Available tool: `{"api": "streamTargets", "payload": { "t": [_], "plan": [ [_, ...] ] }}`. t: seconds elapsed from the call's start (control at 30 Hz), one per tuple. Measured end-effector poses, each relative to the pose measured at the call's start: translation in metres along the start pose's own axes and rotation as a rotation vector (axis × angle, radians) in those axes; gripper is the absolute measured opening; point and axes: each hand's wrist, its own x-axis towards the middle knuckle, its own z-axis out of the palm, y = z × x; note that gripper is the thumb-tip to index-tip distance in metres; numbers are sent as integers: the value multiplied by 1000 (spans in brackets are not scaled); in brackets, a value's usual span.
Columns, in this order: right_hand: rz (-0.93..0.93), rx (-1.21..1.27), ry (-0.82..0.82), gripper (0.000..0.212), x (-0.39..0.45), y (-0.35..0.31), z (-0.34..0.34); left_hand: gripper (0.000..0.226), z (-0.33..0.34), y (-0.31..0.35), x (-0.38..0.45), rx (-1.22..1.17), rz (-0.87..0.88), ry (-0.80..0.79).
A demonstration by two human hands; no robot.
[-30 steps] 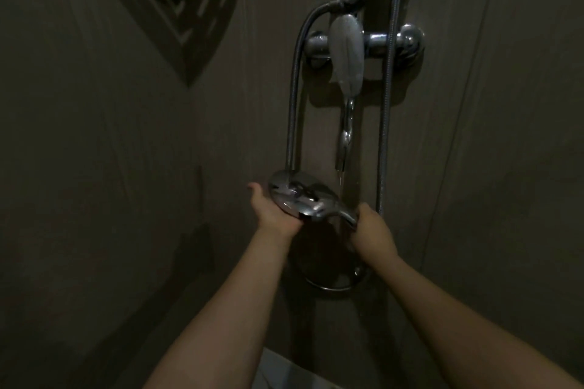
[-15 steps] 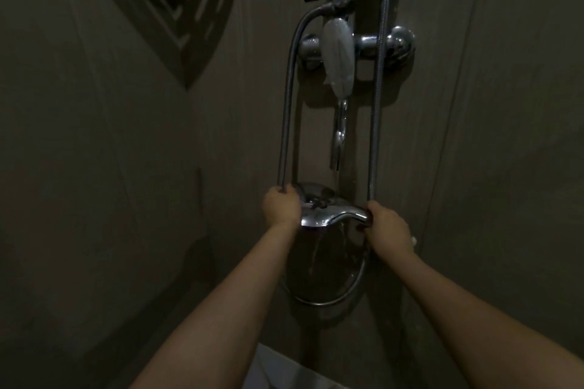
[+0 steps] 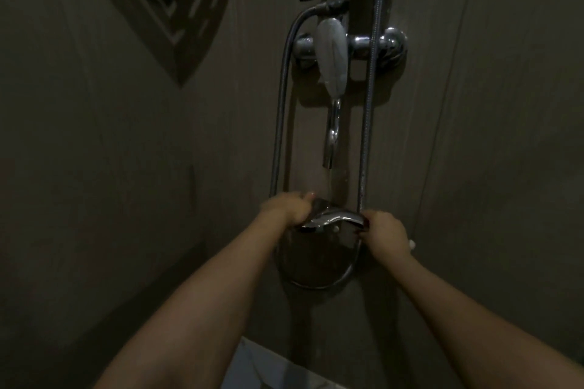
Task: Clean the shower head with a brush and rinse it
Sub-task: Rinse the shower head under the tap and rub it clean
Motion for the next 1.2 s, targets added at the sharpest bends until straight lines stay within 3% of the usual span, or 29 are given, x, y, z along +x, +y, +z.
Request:
{"api": "streamTargets", "payload": {
  "t": [0.13, 0.23, 0.3, 0.4, 0.43, 0.57, 0.7, 0.8, 0.87, 1.0, 1.1, 1.2],
  "plan": [
    [-29, -39, -97, 24, 7, -8, 4, 58, 21, 25, -19, 340, 365, 51],
    [-14, -27, -156, 29, 14, -10, 2, 44, 14, 8, -18, 322, 361, 187],
    [33, -21, -168, 31, 16, -4, -10, 28, 10, -19, -11, 91, 165, 303],
    [50, 14, -170, 24, 17, 4, -21, 31, 7, -49, -5, -691, 13, 460],
    [34, 40, -175, 24, 17, 2, -22, 34, 6, -50, -6, -917, 20, 445],
    [-40, 159, -217, 36, 21, -15, -8, 35, 14, -31, -10, -1427, -93, 278],
    [25, 361, -288, 56, 25, -30, -2, 41, 23, -13, -21, -2049, -143, 28],
    [95, 503, -421, 66, 24, -41, 1, 30, 32, -1, -27, -2118, -142, -92],
    [49, 432, -401, 64, 27, -49, 2, 23, 37, 7, -28, -2144, -138, -107],
    [-124, 26, -301, 48, 32, -46, 0, 35, 34, 5, -23, -2221, -129, 107],
    [-80, -73, -331, 48, 31, -29, -3, 34, 28, -1, -19, -2312, -146, 222],
    [-85, -168, -244, 41, 29, -29, -2, 33, 28, 2, -17, -2339, -153, 232]
  ]
}}
